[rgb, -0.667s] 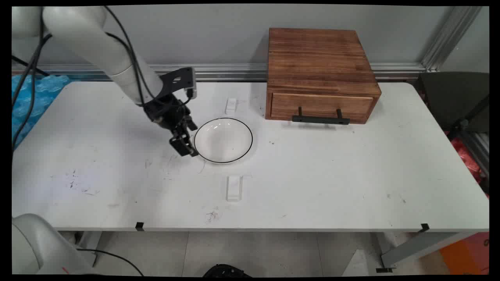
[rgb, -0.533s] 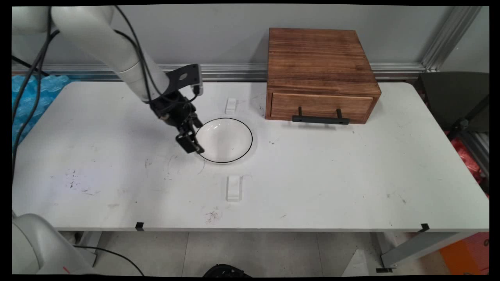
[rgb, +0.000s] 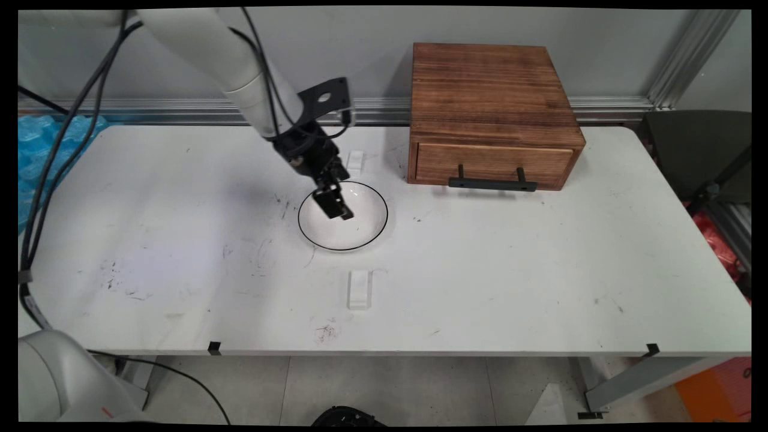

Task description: Open the drawer

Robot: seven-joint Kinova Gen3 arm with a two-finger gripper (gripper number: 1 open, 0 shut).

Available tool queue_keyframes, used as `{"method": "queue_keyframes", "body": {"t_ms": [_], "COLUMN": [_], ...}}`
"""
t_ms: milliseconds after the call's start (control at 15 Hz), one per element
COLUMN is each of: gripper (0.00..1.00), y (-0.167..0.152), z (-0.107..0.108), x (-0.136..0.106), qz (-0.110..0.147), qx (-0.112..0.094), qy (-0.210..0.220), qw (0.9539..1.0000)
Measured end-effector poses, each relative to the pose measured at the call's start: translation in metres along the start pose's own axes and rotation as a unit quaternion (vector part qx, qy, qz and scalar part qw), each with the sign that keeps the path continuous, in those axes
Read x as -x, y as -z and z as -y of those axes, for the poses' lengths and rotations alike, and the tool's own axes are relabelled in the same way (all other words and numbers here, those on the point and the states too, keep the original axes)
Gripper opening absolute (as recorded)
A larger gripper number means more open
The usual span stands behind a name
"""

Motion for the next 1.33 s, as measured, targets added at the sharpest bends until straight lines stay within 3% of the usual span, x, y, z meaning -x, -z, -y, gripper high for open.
{"method": "queue_keyframes", "body": {"t_ms": [533,1333], "gripper": [1.00,1.00], "y": [-0.014,-0.063], "z": [0.001,-0.004], "x": [-0.057,-0.147], "qz": [-0.026,-0.071], "qx": [-0.007,-0.018], "qy": [-0.023,-0.056], "qw": [0.9994,0.9957]}}
